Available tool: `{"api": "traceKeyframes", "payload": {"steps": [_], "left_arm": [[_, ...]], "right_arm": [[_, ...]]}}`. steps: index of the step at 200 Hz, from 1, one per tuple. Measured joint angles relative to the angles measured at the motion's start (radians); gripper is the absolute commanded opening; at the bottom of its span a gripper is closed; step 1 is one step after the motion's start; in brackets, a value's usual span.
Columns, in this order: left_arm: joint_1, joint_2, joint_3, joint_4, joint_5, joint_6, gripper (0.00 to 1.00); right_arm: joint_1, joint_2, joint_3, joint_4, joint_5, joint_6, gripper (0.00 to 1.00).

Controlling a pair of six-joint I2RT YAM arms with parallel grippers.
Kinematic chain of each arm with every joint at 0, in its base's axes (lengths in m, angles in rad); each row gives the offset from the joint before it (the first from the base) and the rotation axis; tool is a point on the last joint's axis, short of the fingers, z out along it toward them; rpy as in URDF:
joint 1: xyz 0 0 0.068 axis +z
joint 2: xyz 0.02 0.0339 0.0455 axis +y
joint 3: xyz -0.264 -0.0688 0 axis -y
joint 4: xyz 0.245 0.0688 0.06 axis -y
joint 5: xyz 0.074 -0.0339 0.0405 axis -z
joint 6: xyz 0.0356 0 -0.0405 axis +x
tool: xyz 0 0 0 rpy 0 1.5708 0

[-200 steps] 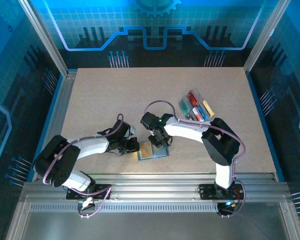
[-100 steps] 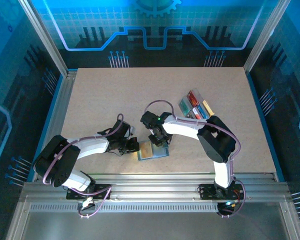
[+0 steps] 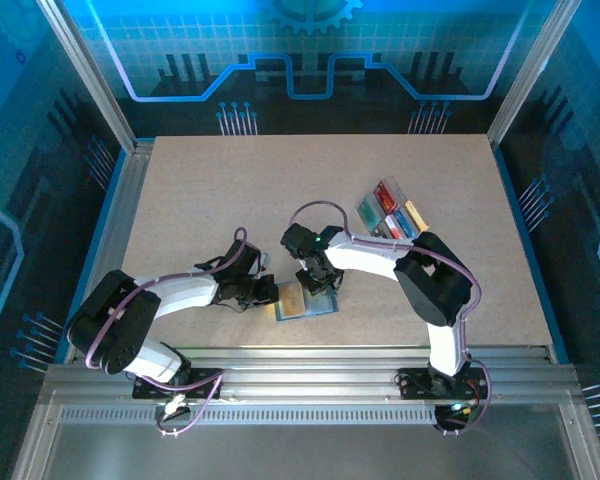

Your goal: Put the credit cards into the card holder

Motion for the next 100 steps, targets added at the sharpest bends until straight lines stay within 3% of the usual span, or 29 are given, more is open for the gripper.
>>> {"api": "traceKeyframes", "payload": {"steps": [30, 100], "left_arm": [[0.0, 0.0, -0.002, 0.003, 0.0, 0.0, 0.0], [0.0, -0.003, -0.002, 0.003, -0.001, 0.0, 0.0]], "right_arm": [[0.0, -0.003, 0.002, -0.003, -0.003, 0.006, 0.0], [0.037, 0.016, 0.108, -0.117, 0.05, -0.023, 0.0]]}}
